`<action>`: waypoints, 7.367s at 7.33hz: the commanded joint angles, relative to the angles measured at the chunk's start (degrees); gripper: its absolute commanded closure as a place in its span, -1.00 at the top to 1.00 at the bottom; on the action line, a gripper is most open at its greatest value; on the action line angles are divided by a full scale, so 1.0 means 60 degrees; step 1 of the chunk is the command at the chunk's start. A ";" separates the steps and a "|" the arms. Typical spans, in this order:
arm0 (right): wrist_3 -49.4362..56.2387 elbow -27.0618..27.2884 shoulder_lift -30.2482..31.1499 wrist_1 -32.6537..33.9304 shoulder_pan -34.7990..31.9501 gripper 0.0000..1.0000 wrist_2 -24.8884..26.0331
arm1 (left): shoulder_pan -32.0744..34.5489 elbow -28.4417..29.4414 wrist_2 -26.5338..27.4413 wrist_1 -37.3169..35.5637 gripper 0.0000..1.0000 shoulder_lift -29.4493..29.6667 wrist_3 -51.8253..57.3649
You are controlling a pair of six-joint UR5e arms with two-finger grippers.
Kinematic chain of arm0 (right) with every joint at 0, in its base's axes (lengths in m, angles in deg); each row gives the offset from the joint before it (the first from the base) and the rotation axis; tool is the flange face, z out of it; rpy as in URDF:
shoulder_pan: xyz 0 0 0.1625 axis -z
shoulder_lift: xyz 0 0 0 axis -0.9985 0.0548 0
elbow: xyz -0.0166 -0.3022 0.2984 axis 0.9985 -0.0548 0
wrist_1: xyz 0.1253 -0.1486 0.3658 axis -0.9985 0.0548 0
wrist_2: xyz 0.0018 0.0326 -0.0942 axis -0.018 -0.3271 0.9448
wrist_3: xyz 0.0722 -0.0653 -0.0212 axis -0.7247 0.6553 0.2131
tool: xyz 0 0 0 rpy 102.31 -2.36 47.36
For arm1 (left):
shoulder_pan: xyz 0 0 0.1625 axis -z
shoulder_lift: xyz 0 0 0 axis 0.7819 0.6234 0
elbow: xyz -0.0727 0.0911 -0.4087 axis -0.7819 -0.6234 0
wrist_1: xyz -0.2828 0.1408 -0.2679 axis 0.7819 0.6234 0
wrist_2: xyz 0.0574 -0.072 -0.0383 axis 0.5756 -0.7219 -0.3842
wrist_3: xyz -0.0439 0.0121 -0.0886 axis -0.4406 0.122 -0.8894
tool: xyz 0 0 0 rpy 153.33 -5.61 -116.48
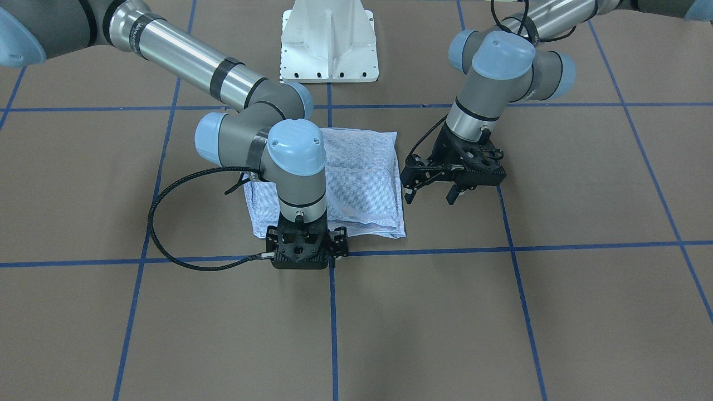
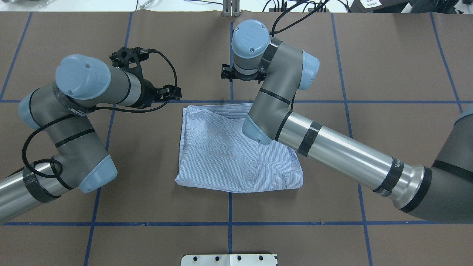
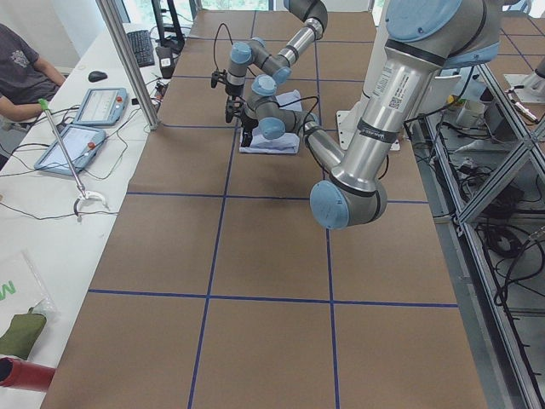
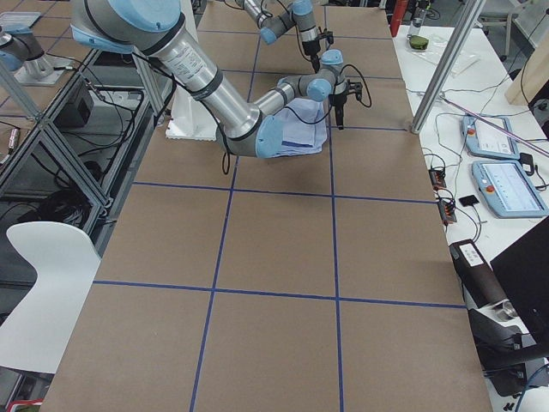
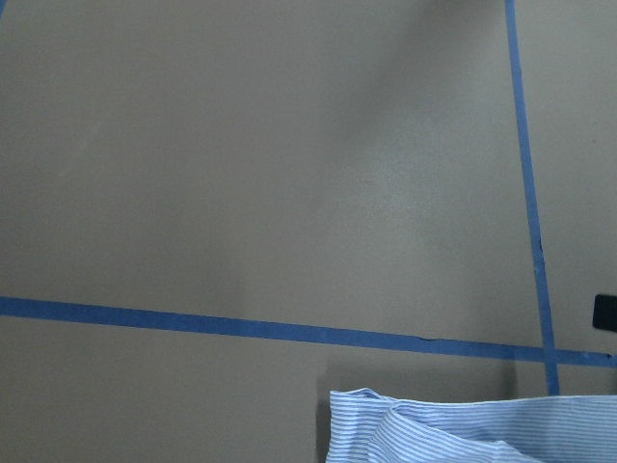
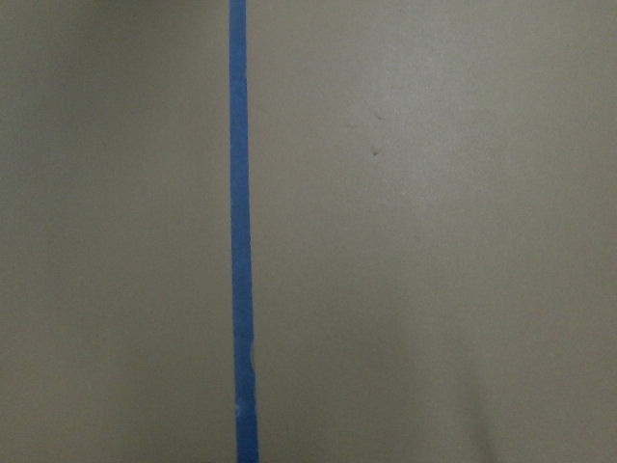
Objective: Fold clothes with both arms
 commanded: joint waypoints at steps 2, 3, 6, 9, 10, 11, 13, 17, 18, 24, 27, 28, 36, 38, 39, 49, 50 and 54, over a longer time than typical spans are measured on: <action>0.0873 0.0974 0.0179 0.1015 -0.1141 1.00 -0.1737 | 0.0680 -0.0424 -0.0799 0.0000 1.00 -0.0531 0.0724; 0.1924 0.1907 0.0238 0.2791 -0.1755 1.00 -0.2209 | 0.1396 -0.0468 -0.1560 0.0029 1.00 -0.0866 0.1469; 0.4722 0.4341 0.2205 0.4640 -0.3629 1.00 -0.3686 | 0.4511 -0.0440 -0.3698 -0.0029 1.00 -0.2285 0.7300; 0.7640 0.6133 0.4730 0.5514 -0.5432 1.00 -0.3811 | 0.6599 -0.0221 -0.3869 -0.2215 1.00 -0.2832 1.0607; 0.9185 0.6295 0.5533 0.5708 -0.5960 1.00 -0.3811 | 0.7053 -0.0060 -0.3780 -0.2575 1.00 -0.2861 1.1719; 1.0375 0.6311 0.6049 0.5695 -0.6444 1.00 -0.3825 | 0.7666 0.0058 -0.3794 -0.2578 1.00 -0.3311 1.2948; 1.0739 0.6254 0.6871 0.5607 -0.6917 1.00 -0.4321 | 0.8081 0.0044 -0.3882 -0.2578 1.00 -0.3638 1.3066; 1.0753 0.5946 0.7444 0.5417 -0.7779 1.00 -0.5259 | 0.8317 0.0159 -0.3853 -0.1922 1.00 -0.3710 1.2243; 1.0811 0.5931 0.7895 0.5417 -0.7941 1.00 -0.5290 | 0.8302 0.0799 -0.3823 -0.1310 1.00 -0.3784 1.2214; 1.0681 0.5799 0.9960 0.4019 -0.8368 1.00 -0.5232 | 0.8273 0.0839 -0.3896 -0.2818 1.00 -0.4078 1.2272; 1.0651 0.5828 1.0287 0.3762 -0.8368 1.00 -0.5217 | 0.8317 0.0367 -0.3998 -0.3982 1.00 -0.4239 1.2724; 1.0665 0.5784 1.0345 0.3761 -0.8368 1.00 -0.5231 | 0.8288 0.0395 -0.3999 -0.4115 1.00 -0.4224 1.2886; 1.0666 0.5784 1.0361 0.3761 -0.8485 1.00 -0.5275 | 0.8288 0.0747 -0.4713 -0.4146 1.00 -0.4369 1.3283; 1.0666 0.5784 1.0361 0.3761 -0.8485 1.00 -0.5320 | 0.8288 0.0820 -0.4921 -0.4714 1.00 -0.4371 1.3268; 1.0666 0.5784 1.0361 0.3776 -0.8485 1.00 -0.5319 | 0.8288 0.0835 -0.5009 -0.4804 1.00 -0.4458 1.3268; 1.0651 0.5769 1.0361 0.3776 -0.8485 1.00 -0.5319 | 0.8258 0.1187 -0.5039 -0.4702 1.00 -0.4605 1.3268; 1.0651 0.5769 1.0361 0.3762 -0.8485 1.00 -0.5319 | 0.8258 0.1187 -0.5039 -0.4702 1.00 -0.4605 1.3268; 1.0651 0.5784 1.0346 0.3761 -0.8485 1.00 -0.5319 | 0.8258 0.1143 -0.5039 -0.4702 1.00 -0.4561 1.3268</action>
